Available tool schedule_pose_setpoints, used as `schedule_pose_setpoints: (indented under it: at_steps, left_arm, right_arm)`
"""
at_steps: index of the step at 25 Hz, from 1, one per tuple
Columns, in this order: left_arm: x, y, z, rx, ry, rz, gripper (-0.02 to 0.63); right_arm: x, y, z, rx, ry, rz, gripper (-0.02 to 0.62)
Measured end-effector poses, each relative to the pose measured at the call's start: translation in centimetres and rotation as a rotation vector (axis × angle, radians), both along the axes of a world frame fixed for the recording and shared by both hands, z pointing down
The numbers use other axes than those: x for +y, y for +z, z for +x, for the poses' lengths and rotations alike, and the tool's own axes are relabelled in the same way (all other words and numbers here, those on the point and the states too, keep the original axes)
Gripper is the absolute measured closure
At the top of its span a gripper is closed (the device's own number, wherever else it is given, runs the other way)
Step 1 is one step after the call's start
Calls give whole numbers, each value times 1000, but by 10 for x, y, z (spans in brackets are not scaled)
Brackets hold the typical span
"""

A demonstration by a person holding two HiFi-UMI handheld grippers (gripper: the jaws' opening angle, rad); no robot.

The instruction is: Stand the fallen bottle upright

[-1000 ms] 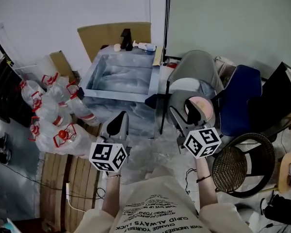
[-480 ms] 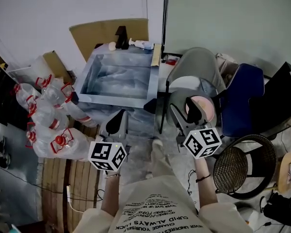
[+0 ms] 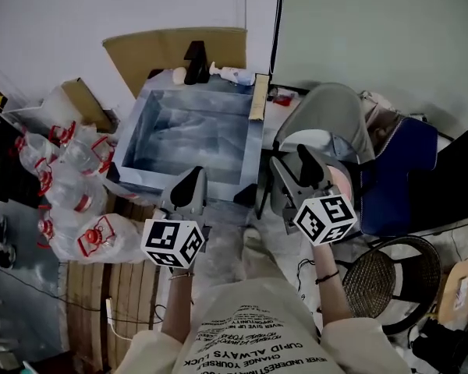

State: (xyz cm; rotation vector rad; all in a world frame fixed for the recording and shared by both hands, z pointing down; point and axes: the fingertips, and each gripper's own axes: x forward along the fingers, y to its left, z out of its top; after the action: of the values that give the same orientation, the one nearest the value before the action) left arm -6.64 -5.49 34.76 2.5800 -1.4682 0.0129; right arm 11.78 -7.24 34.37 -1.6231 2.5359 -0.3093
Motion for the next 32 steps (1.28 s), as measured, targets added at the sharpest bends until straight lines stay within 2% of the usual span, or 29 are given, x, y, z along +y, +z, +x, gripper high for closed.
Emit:
schedule_pose_setpoints:
  at_steps: [6,11,24,32]
  left_arm:
    - [-51,3,4,-3,-21,-24,581]
    - [-88,5,7,2,-40,-33,581]
    - [-162,22,16,0,-70,-72,581]
    - [-200,37,14,10,-81,-129,581]
  right_arm:
    - [-59,4,-2,16,-37,-22,295]
    - [-101,5,-5,3,-105,-31,293]
    - [-195,18,-21,102,-203,-71,293]
    - [-242,32,-35,187,-251,-127,293]
